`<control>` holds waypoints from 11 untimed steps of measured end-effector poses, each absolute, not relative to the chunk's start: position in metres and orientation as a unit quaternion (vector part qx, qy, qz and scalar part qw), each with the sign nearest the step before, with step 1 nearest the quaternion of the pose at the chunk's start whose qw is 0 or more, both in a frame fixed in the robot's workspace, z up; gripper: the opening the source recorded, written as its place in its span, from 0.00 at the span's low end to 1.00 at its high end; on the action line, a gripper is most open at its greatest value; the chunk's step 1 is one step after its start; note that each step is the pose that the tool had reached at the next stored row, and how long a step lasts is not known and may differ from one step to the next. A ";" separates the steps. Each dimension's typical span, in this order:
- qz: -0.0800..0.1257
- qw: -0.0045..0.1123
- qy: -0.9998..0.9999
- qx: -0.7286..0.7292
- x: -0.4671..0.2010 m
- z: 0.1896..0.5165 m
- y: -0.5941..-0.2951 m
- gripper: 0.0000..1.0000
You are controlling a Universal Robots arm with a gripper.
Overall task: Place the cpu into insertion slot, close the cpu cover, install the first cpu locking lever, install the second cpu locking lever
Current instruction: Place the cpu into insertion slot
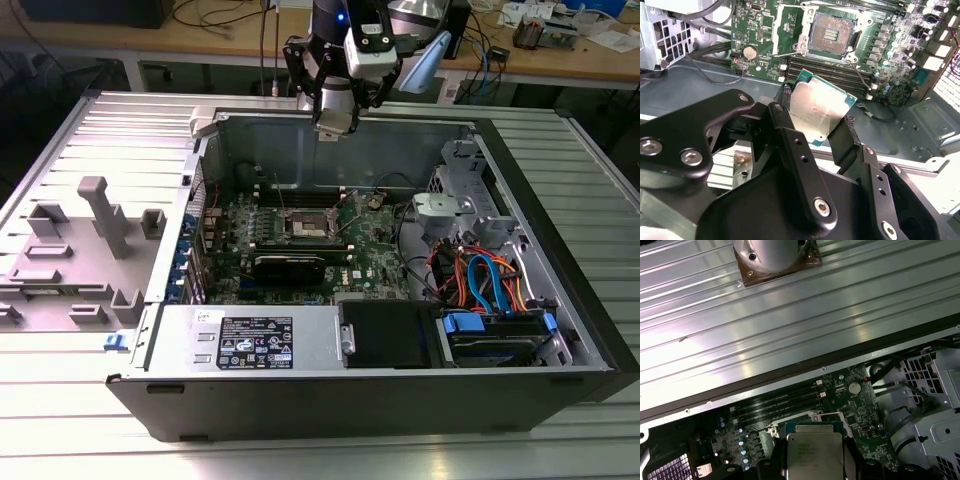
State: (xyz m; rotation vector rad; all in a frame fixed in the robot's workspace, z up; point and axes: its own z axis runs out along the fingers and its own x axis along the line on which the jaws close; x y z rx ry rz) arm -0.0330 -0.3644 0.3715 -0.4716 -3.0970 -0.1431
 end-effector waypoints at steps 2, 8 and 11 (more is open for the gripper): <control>-0.046 0.003 -0.988 -0.151 -0.033 0.372 -0.364 0.55; -0.046 0.003 -0.988 -0.151 -0.033 0.372 -0.364 0.55; -0.046 0.003 -0.988 -0.151 -0.033 0.372 -0.364 0.55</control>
